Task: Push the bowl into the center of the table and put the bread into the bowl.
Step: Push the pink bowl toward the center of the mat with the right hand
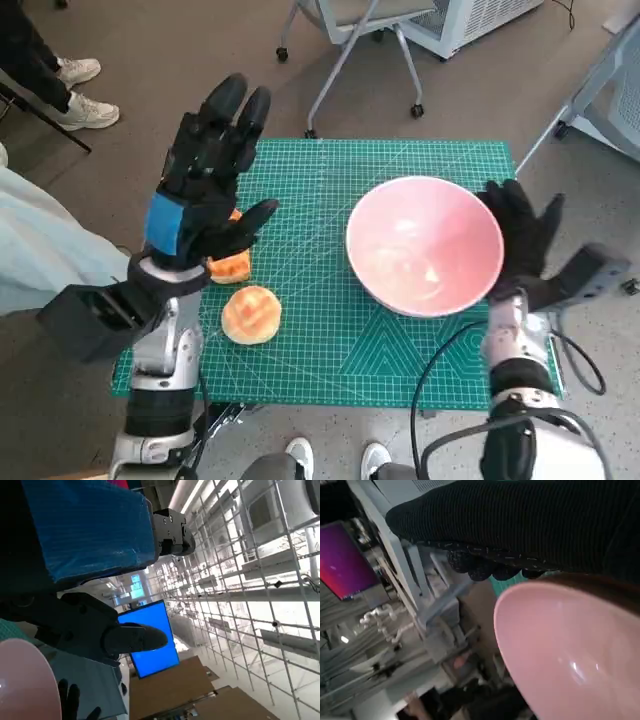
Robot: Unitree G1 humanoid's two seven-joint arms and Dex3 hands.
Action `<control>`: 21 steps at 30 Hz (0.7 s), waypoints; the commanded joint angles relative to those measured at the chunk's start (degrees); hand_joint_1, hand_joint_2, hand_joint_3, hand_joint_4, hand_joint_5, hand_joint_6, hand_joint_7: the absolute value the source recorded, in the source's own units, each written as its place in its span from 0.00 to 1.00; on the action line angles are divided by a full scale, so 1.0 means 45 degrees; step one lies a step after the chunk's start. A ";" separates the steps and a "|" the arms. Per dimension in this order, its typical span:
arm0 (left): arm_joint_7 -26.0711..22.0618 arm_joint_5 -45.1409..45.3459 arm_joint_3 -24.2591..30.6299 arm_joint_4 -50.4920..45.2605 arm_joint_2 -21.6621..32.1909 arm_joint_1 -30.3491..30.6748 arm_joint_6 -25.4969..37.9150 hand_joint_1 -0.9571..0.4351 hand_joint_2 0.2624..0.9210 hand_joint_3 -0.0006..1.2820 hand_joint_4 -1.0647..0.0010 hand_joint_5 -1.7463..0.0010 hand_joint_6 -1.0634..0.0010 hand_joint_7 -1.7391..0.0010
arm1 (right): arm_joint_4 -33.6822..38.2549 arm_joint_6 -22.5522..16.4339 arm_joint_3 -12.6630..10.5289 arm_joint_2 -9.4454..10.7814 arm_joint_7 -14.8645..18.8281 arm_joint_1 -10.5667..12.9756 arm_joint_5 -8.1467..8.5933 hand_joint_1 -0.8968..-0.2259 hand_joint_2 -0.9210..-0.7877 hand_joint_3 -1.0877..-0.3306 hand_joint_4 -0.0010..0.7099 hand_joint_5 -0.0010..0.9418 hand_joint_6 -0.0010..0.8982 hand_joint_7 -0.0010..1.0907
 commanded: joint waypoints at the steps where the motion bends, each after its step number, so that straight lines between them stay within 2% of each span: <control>1: -0.0059 -0.0222 0.0163 -0.0342 0.0120 0.0289 0.0111 0.37 1.00 0.29 0.87 1.00 1.00 0.77 | 0.0256 0.0507 -0.0279 0.0396 0.0074 -0.0167 0.0270 0.46 0.00 0.45 0.15 0.01 0.21 0.14; 9: -0.0029 -0.0288 0.0300 -0.0692 0.0263 0.0624 0.0183 0.37 1.00 0.29 0.86 0.99 0.99 0.76 | 0.0301 0.0759 -0.0436 0.0858 0.0083 -0.0473 0.0265 0.45 0.00 0.48 0.18 0.02 0.24 0.15; 21: 0.0151 -0.0023 0.0474 -0.0918 0.0478 0.0943 0.0026 0.37 1.00 0.28 0.86 0.99 0.99 0.77 | 0.0338 0.0832 -0.0301 0.1330 0.0088 -0.0812 -0.0007 0.49 0.00 0.44 0.16 0.00 0.22 0.13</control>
